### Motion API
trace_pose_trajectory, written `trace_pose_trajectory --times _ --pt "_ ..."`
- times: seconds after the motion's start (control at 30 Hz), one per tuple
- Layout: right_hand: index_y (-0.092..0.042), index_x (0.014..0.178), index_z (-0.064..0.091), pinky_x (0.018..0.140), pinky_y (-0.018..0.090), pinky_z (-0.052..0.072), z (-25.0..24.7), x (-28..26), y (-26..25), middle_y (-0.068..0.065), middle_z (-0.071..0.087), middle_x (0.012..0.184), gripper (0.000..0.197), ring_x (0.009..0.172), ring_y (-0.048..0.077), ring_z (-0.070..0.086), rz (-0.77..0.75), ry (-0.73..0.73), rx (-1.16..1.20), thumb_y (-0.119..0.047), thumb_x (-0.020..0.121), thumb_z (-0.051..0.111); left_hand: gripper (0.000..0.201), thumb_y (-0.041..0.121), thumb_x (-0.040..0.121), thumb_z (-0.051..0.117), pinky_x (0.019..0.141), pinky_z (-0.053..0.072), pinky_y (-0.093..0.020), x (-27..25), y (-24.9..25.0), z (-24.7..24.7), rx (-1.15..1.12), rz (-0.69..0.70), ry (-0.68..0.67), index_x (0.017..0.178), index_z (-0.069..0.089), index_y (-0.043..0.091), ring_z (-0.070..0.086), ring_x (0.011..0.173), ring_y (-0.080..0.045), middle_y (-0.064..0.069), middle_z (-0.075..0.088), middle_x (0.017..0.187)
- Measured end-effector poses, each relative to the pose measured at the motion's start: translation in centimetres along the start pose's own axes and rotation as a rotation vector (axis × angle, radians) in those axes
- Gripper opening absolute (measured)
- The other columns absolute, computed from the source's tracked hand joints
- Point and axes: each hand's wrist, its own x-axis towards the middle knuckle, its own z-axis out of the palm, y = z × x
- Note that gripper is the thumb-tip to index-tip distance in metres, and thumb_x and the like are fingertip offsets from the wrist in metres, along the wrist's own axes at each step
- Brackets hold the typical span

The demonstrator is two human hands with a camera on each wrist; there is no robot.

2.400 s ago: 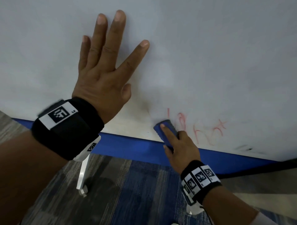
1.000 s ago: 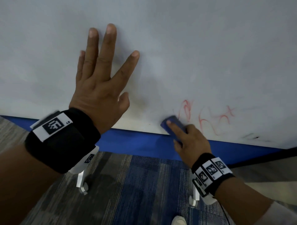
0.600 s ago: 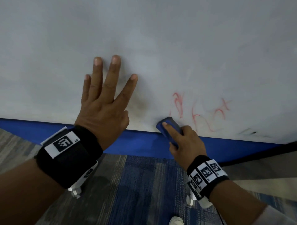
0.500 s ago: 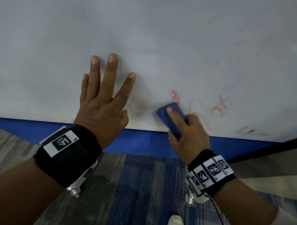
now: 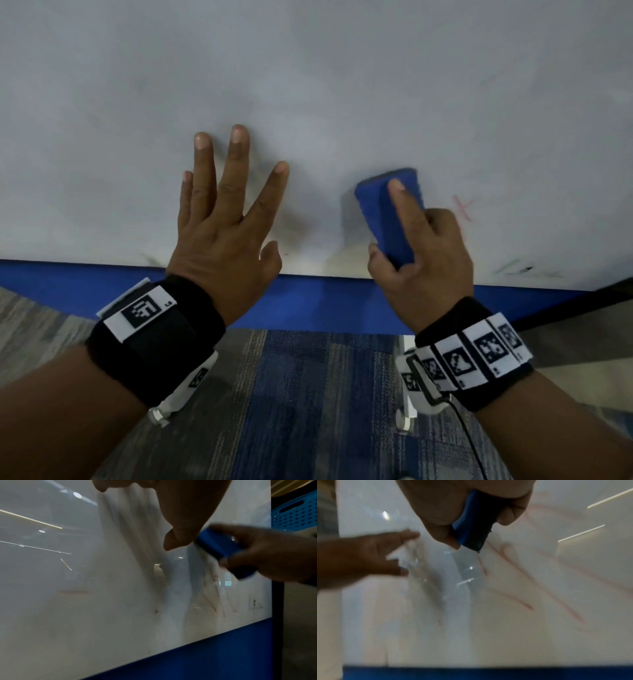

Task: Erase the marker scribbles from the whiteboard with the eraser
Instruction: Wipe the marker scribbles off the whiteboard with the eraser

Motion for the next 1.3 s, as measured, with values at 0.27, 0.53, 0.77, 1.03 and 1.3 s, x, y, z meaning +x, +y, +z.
trace_pose_trajectory --times 0.27,0.53,0.77,1.03,1.3 --pt "-0.053 0.149 0.012 0.05 0.028 0.037 3.9 -6.1 5.6 0.006 0.047 0.085 0.108 0.069 0.027 0.049 -0.001 -0.535 -0.225 -0.021 0.071 0.081 0.097 0.02 0.073 0.075 0.112 0.021 -0.073 -0.4 0.8 0.7 0.043 -0.02 -0.044 0.158 0.029 0.019 0.0 0.148 -0.056 -0.025 0.006 0.165" --pt "-0.042 0.147 0.021 0.059 0.024 0.035 -0.7 0.9 1.4 -0.001 0.038 0.093 0.091 0.069 0.014 0.038 -0.01 0.046 0.048 -0.024 0.076 0.075 0.095 0.02 0.075 0.076 0.115 0.017 -0.072 -0.3 2.6 1.5 0.025 -0.058 -0.03 0.158 0.029 0.016 -0.003 0.147 -0.058 -0.028 0.002 0.163" --pt "-0.052 0.148 0.009 0.052 0.027 0.035 2.4 -6.5 7.4 0.004 0.047 0.086 0.107 0.071 0.025 0.051 0.021 -0.593 -0.217 -0.021 0.073 0.077 0.098 0.019 0.073 0.076 0.115 0.017 -0.072 -0.2 3.3 1.7 0.021 -0.083 -0.034 0.158 0.028 0.014 -0.003 0.148 -0.057 -0.027 0.001 0.163" --pt "-0.04 0.146 0.028 0.057 0.025 0.033 -0.6 -1.2 4.8 0.003 0.042 0.092 0.087 0.068 0.018 0.039 -0.023 -0.046 -0.021 -0.025 0.076 0.077 0.092 0.016 0.069 0.072 0.116 0.019 -0.068 0.0 6.6 2.8 0.015 0.075 -0.038 0.154 0.038 0.017 0.008 0.152 -0.046 -0.016 0.014 0.166" --pt "-0.048 0.148 0.023 0.048 0.028 0.041 0.5 -6.2 10.1 0.003 0.046 0.082 0.104 0.067 0.024 0.05 -0.023 -0.479 -0.214 -0.019 0.067 0.082 0.095 0.017 0.069 0.073 0.117 0.014 -0.069 1.3 7.6 2.8 0.059 0.031 -0.061 0.156 0.035 0.019 0.001 0.153 -0.045 -0.013 0.008 0.167"
